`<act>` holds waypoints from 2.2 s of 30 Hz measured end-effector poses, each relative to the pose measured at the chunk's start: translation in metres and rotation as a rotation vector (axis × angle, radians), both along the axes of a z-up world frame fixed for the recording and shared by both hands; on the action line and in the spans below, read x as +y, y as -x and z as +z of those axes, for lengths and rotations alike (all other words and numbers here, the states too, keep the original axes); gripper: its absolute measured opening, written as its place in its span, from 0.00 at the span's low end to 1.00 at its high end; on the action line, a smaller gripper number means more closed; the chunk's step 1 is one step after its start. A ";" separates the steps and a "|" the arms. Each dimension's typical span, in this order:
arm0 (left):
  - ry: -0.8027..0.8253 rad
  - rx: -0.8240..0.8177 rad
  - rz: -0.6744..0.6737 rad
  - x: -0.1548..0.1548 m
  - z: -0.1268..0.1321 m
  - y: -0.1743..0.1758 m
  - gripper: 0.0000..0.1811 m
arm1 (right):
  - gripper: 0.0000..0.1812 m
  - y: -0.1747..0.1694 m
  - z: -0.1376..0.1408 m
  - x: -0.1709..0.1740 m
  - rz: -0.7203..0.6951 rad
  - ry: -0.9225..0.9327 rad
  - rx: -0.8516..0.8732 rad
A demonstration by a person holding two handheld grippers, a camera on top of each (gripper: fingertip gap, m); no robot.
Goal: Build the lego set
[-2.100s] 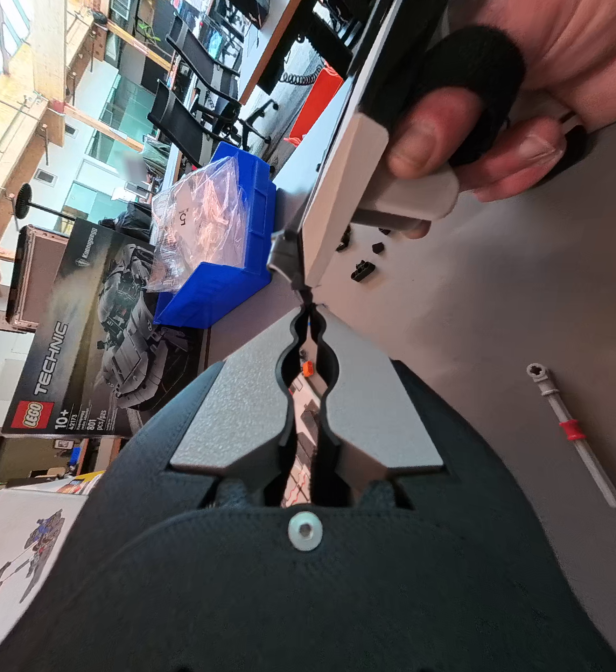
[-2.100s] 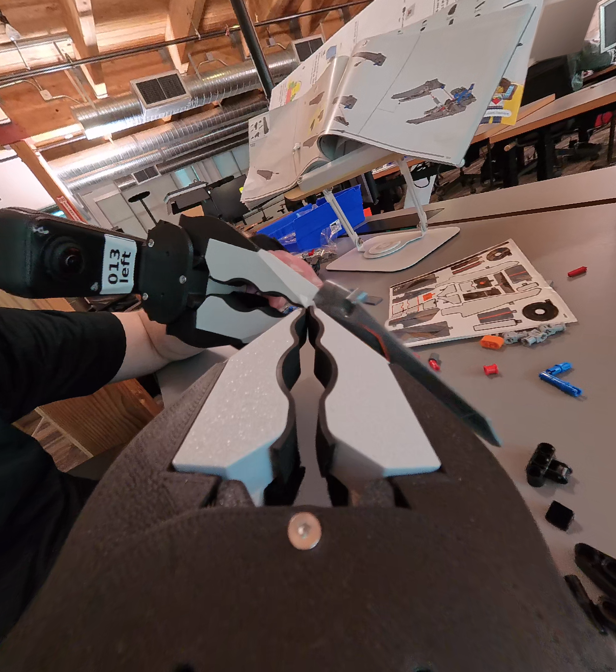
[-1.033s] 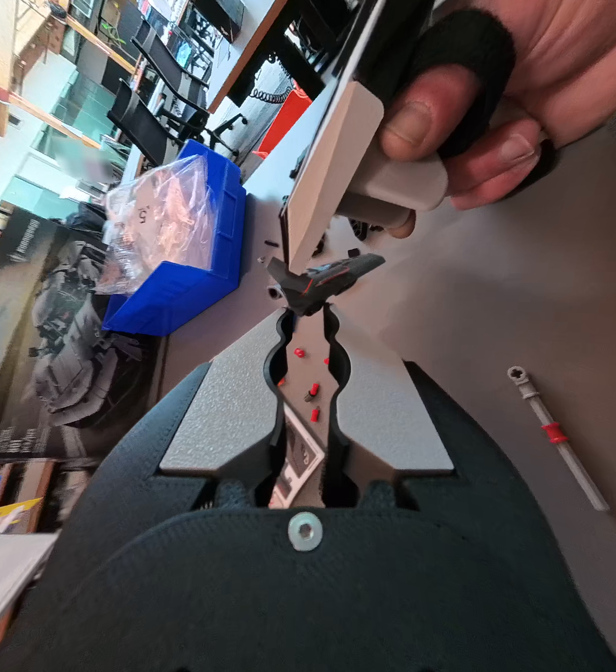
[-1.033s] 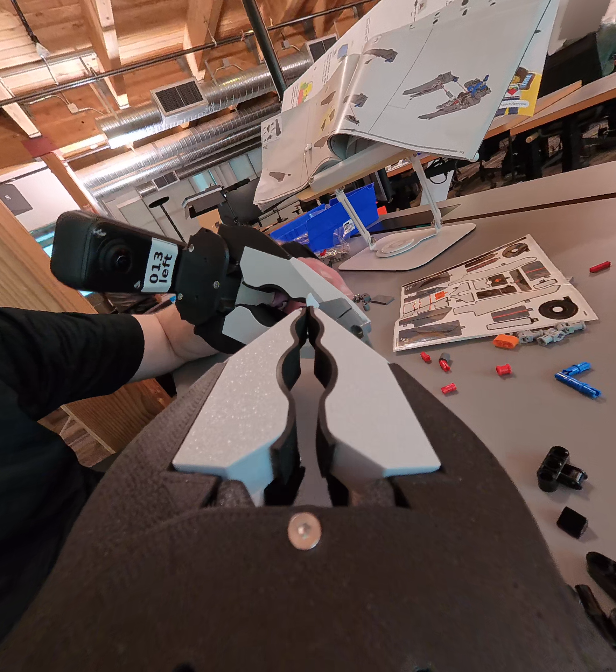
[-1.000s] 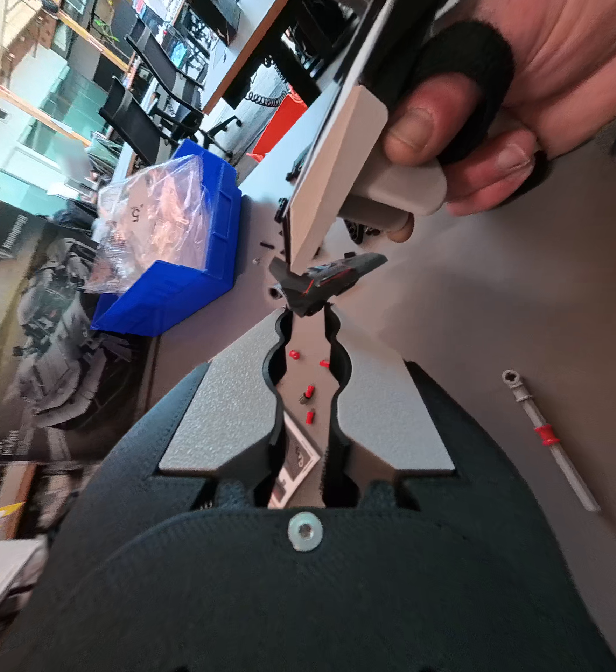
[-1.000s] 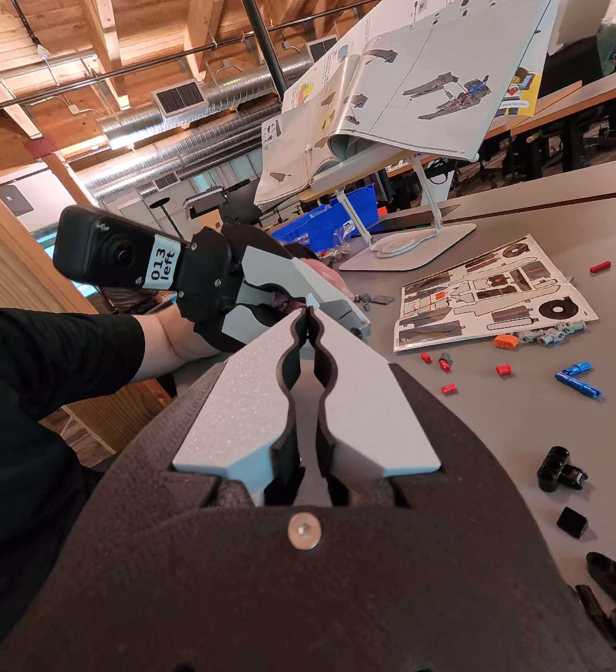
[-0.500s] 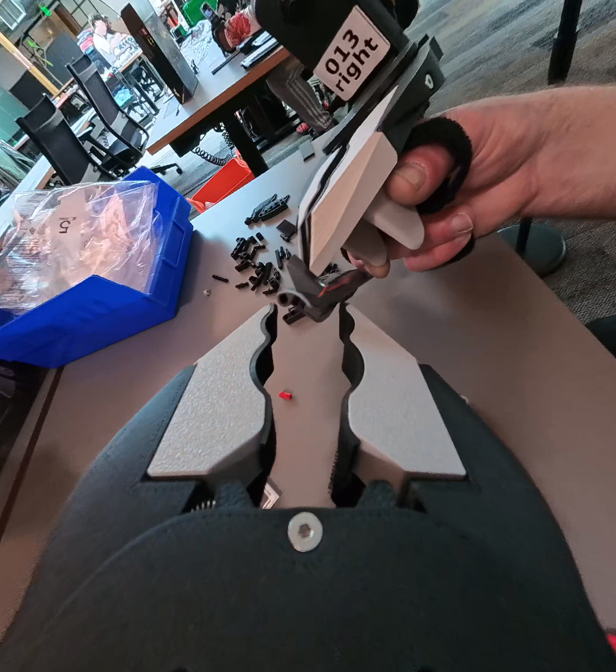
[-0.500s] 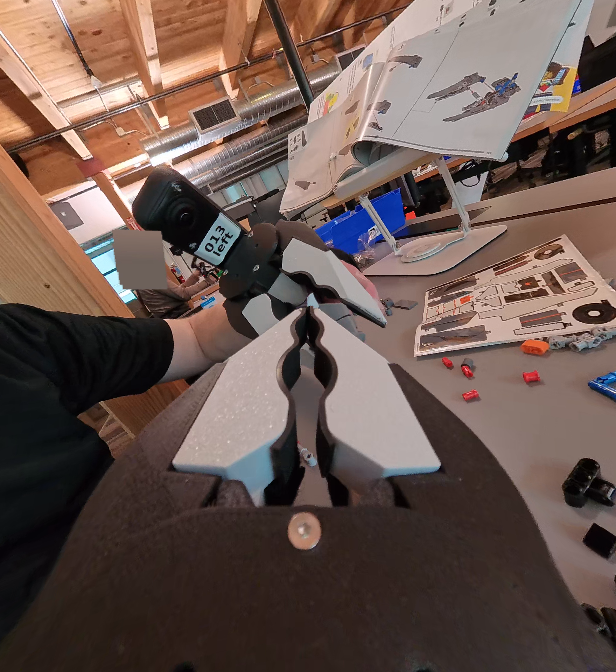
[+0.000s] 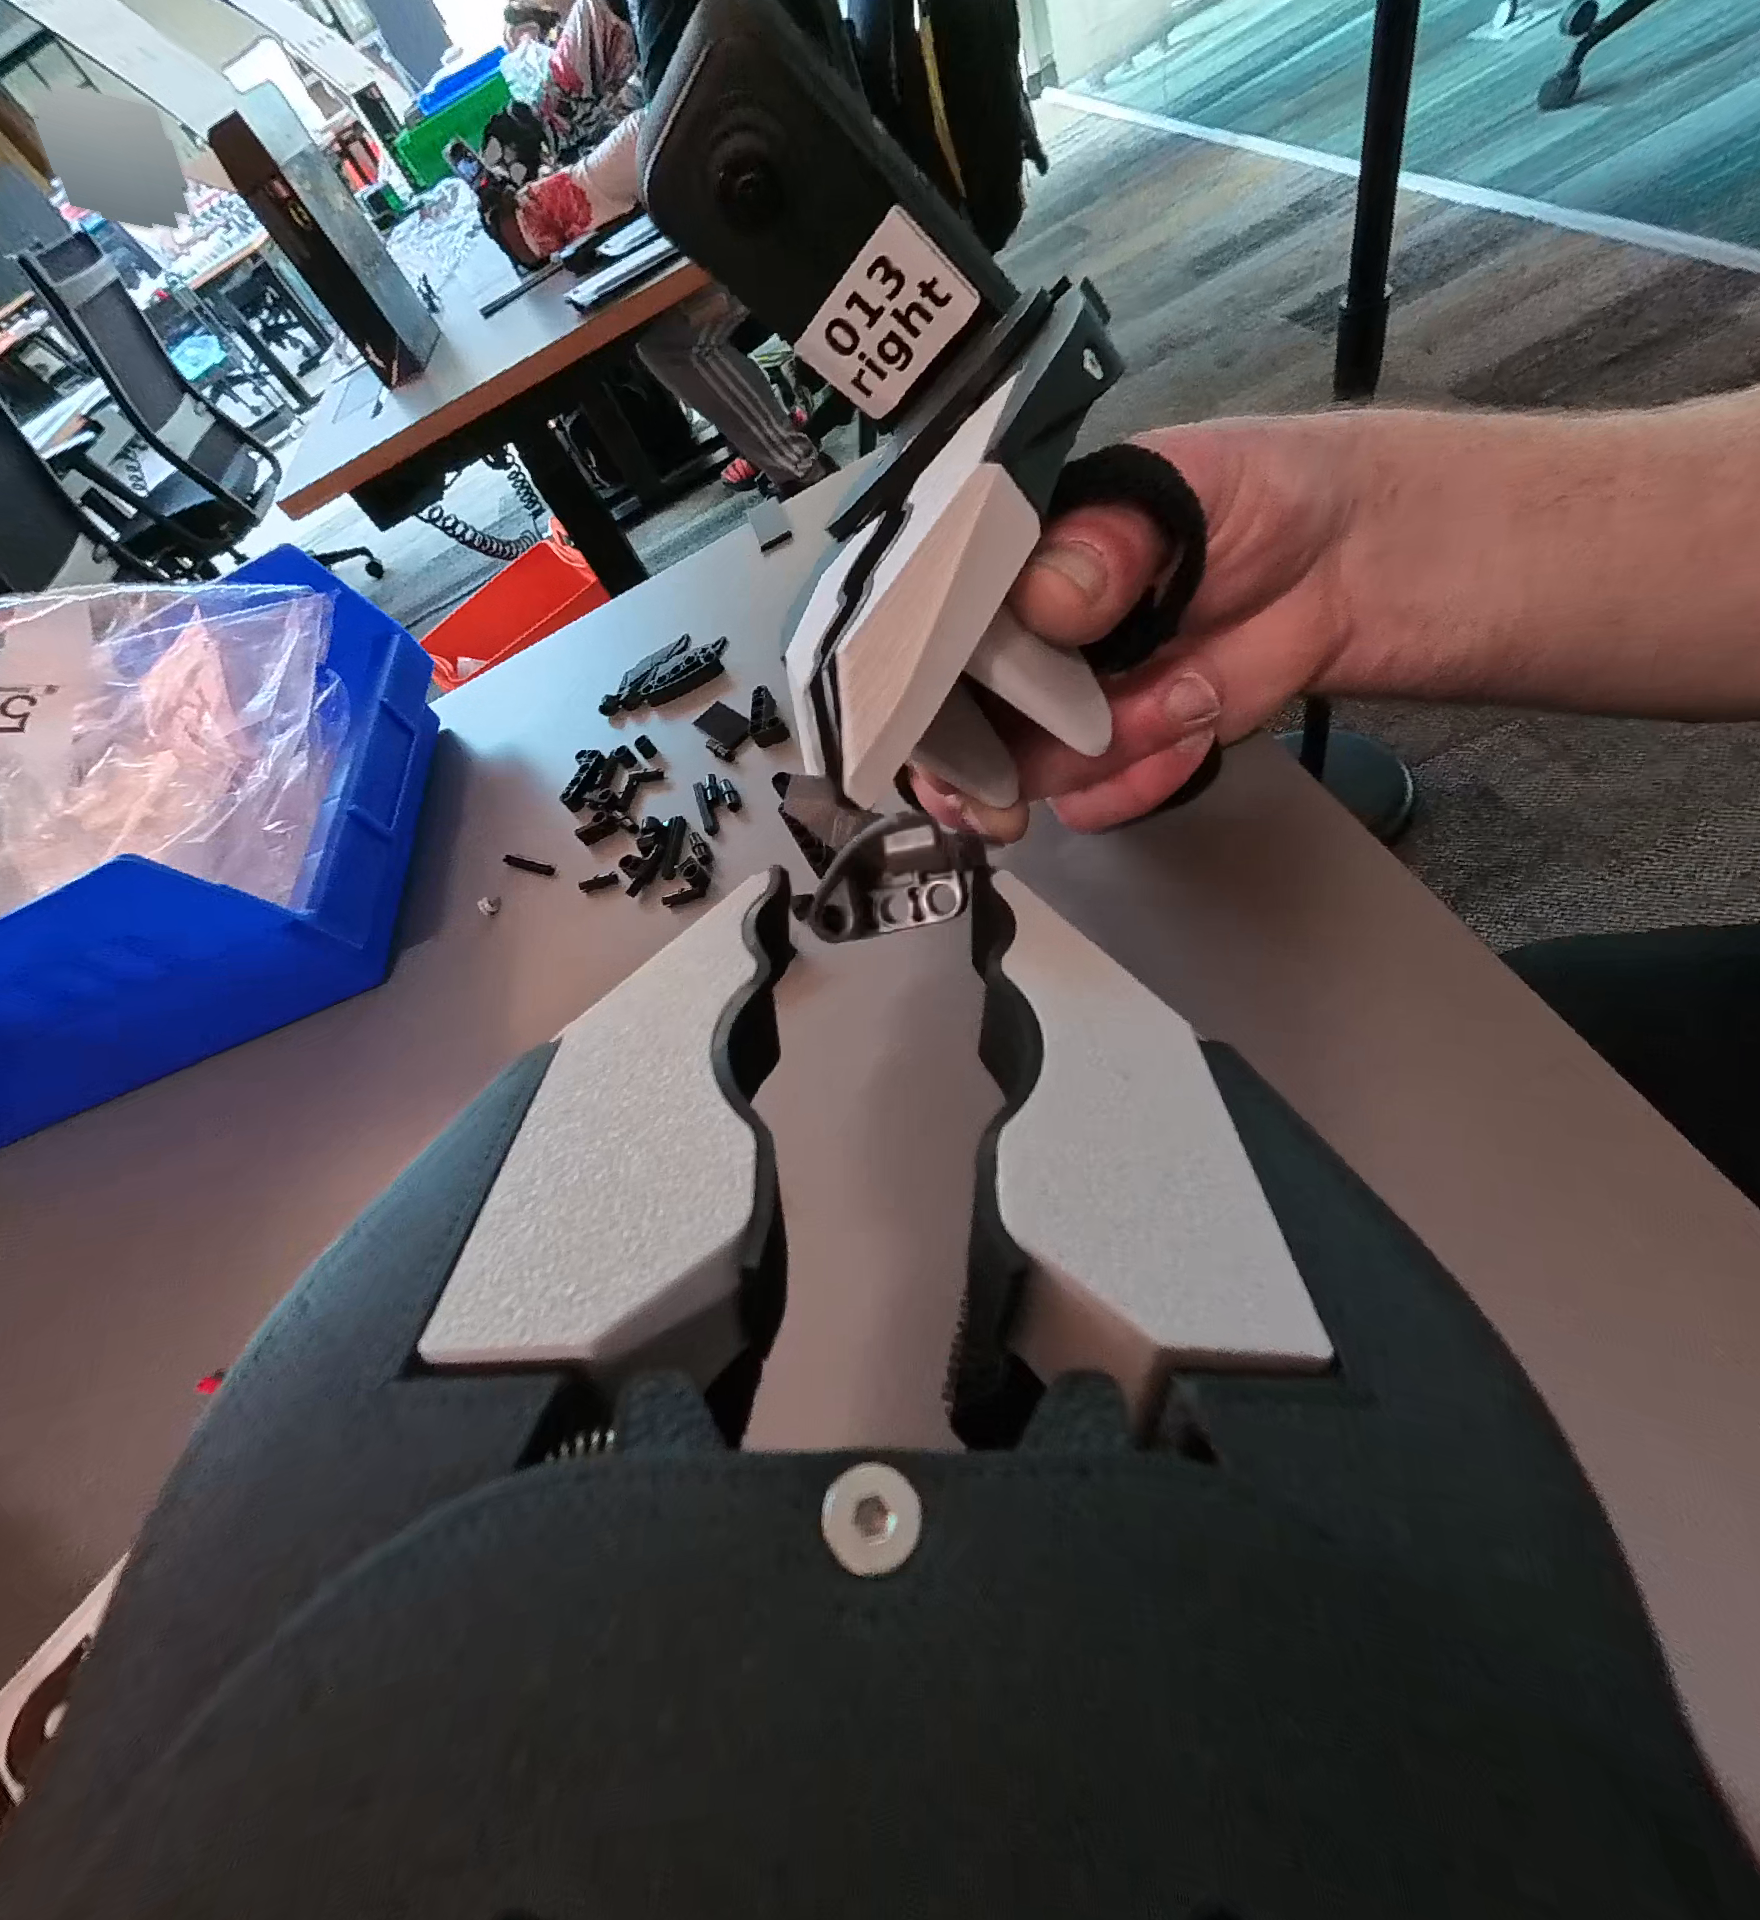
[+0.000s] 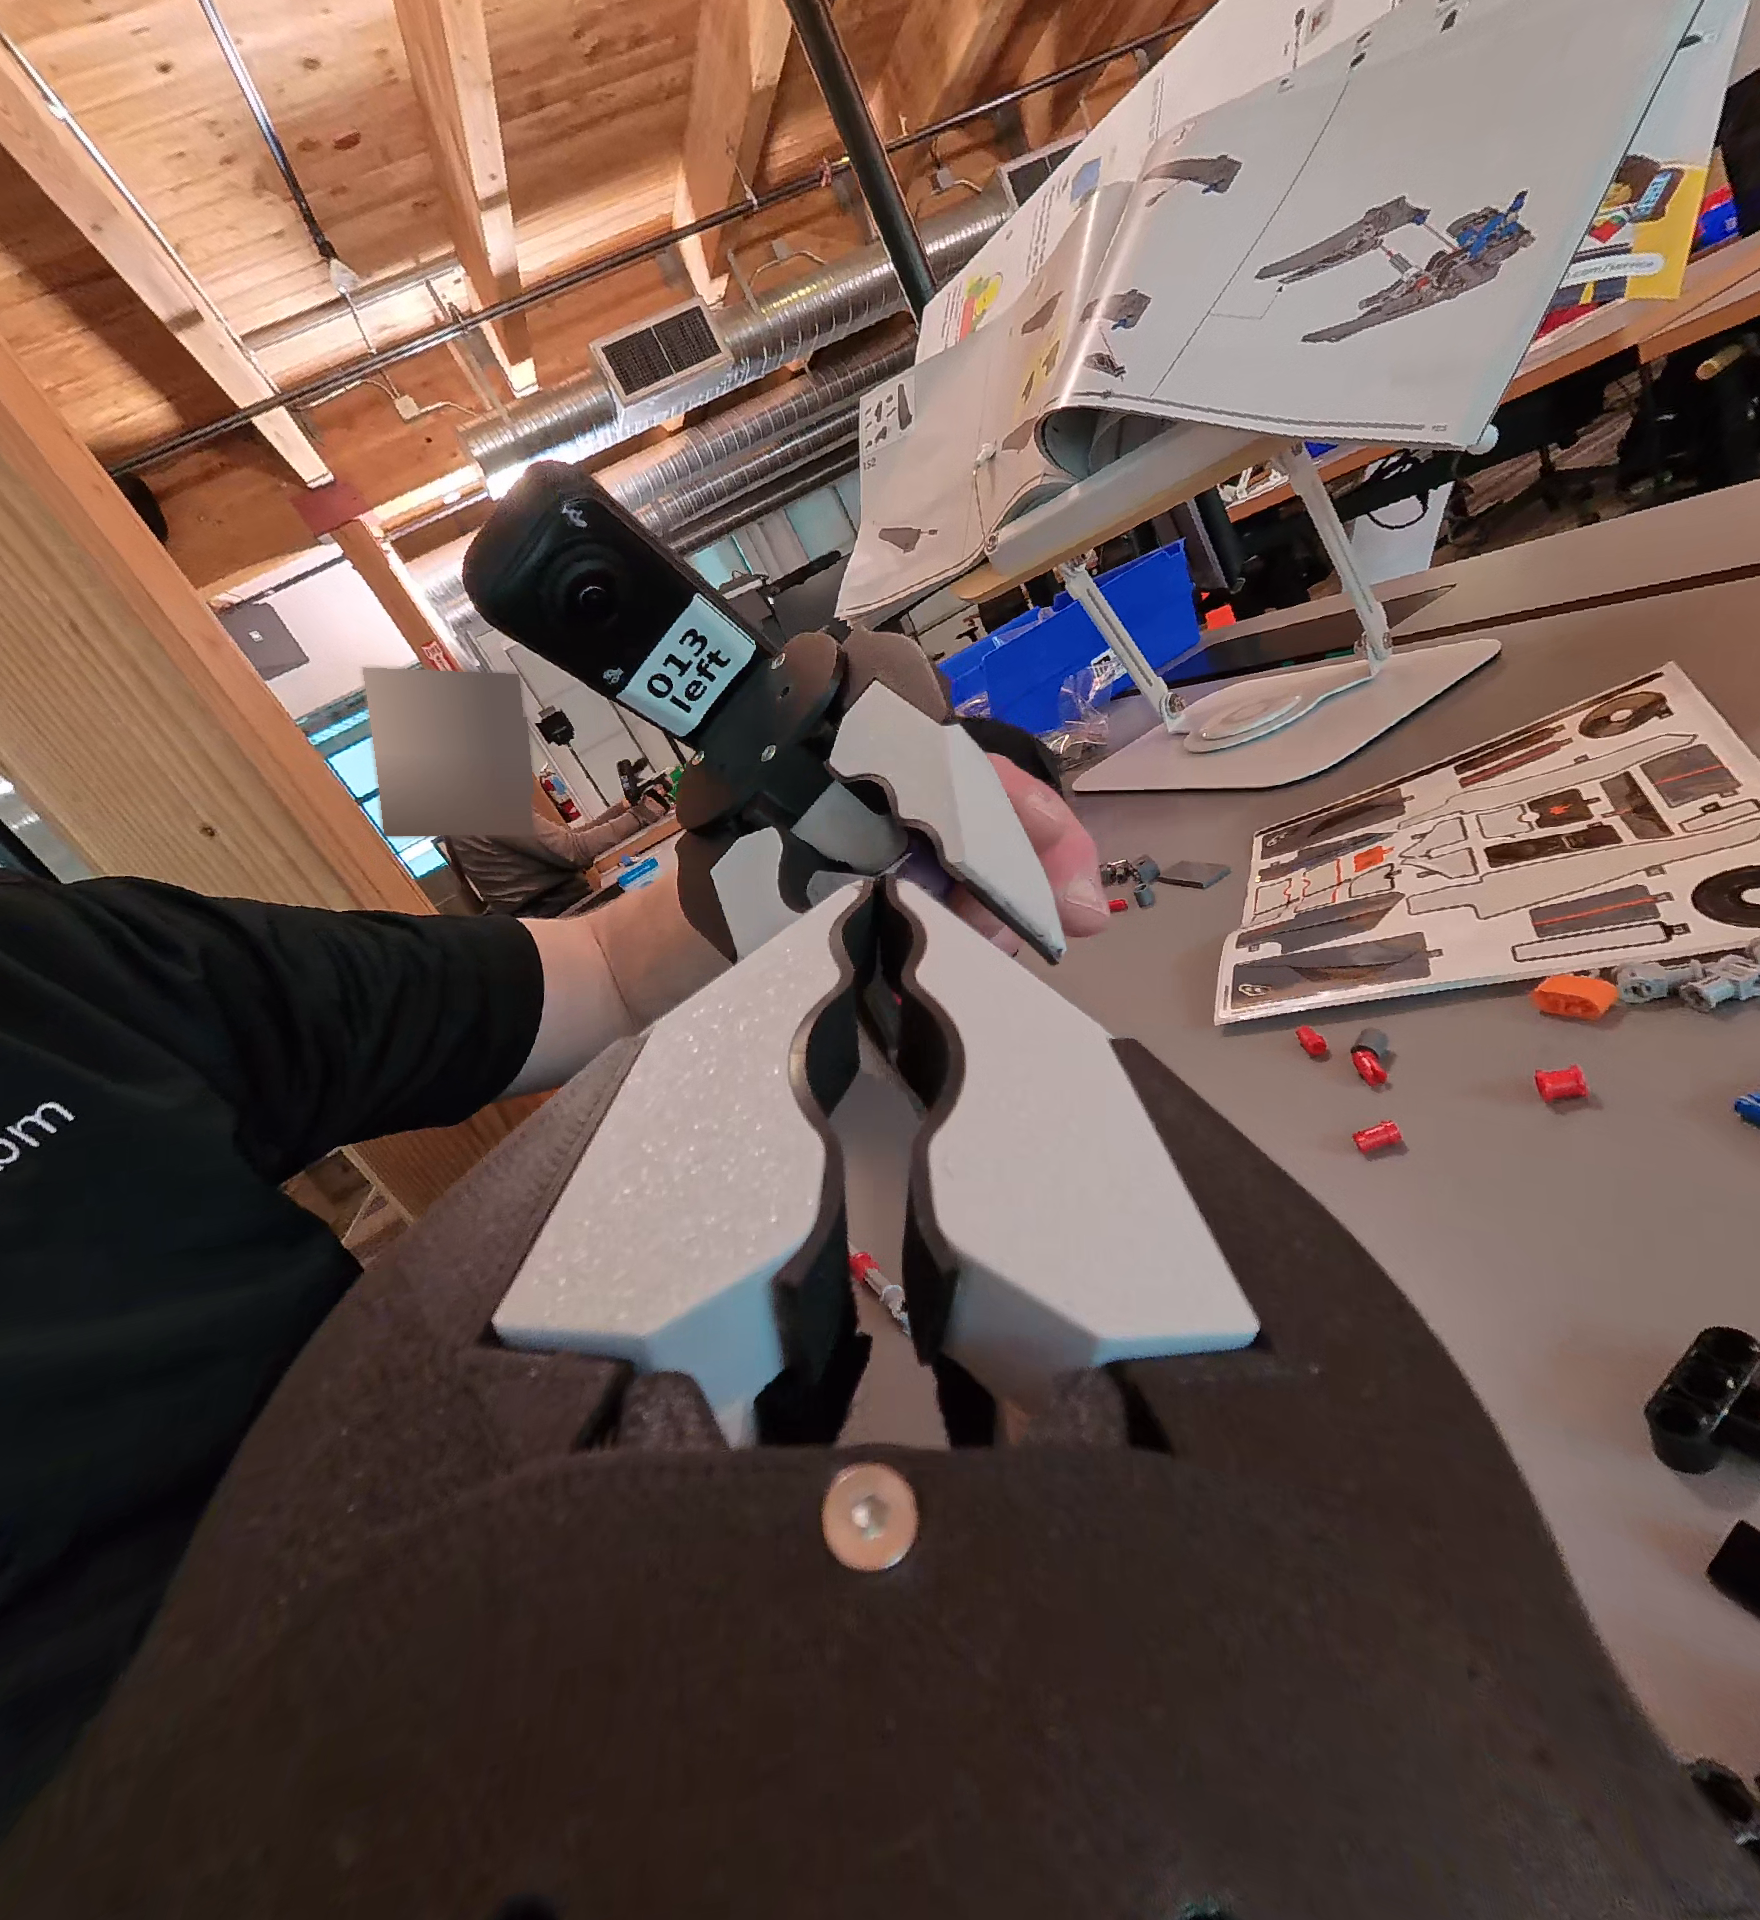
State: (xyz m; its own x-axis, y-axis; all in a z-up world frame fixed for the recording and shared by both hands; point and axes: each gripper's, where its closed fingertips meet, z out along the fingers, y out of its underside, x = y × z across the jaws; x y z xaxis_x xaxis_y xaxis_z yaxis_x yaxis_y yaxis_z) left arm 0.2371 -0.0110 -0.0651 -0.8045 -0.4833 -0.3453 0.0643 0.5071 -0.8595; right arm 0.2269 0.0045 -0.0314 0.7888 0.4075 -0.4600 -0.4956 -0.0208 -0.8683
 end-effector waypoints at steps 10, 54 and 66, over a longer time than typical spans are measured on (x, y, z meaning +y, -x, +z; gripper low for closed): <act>0.000 0.019 -0.018 0.003 0.001 0.002 0.20 | 0.00 0.000 0.000 -0.001 0.003 -0.003 0.000; 0.091 0.032 -0.113 0.000 0.019 0.009 0.13 | 0.00 0.010 0.014 -0.002 0.155 -0.094 0.098; 0.076 -0.049 -0.076 0.001 0.024 0.006 0.13 | 0.00 0.010 0.018 -0.004 0.084 -0.093 0.047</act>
